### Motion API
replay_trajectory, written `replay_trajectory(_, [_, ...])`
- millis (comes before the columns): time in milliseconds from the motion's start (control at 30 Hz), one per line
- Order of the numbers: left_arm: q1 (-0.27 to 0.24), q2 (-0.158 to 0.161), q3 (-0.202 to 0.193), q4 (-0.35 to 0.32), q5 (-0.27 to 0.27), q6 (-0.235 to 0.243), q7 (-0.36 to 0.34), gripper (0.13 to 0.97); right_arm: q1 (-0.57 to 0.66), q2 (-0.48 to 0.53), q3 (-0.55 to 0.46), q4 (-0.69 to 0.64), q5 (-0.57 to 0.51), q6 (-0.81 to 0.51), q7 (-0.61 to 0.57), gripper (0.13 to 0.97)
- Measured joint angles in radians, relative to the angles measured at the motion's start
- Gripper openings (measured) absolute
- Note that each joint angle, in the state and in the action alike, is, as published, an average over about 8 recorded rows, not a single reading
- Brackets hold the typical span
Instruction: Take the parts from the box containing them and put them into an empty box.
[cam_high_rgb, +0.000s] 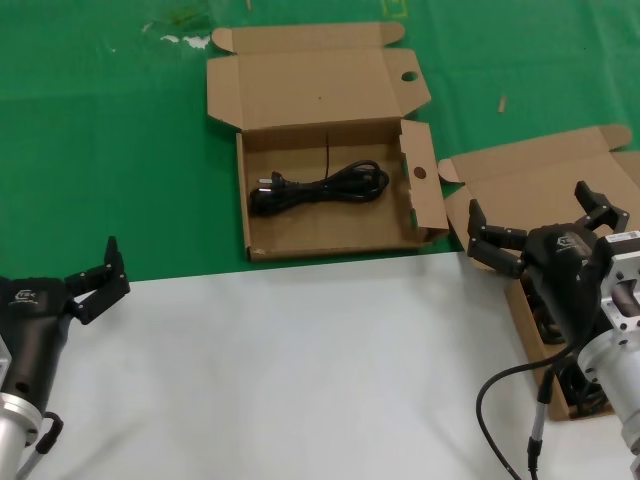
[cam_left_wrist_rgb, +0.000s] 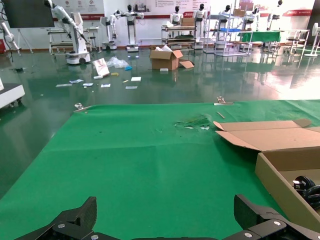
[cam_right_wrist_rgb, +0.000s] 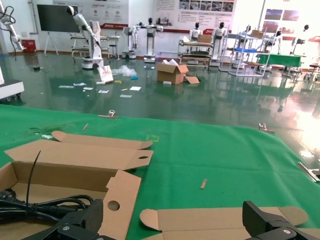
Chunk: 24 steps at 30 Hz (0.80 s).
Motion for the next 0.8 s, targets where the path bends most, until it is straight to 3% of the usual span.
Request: replay_trajectory(800, [0.0,0.0,0.0,0.0,0.0,0.0,0.0,0.966,0.0,0.0,0.0,0.0,0.0,0.0,0.0,0.966])
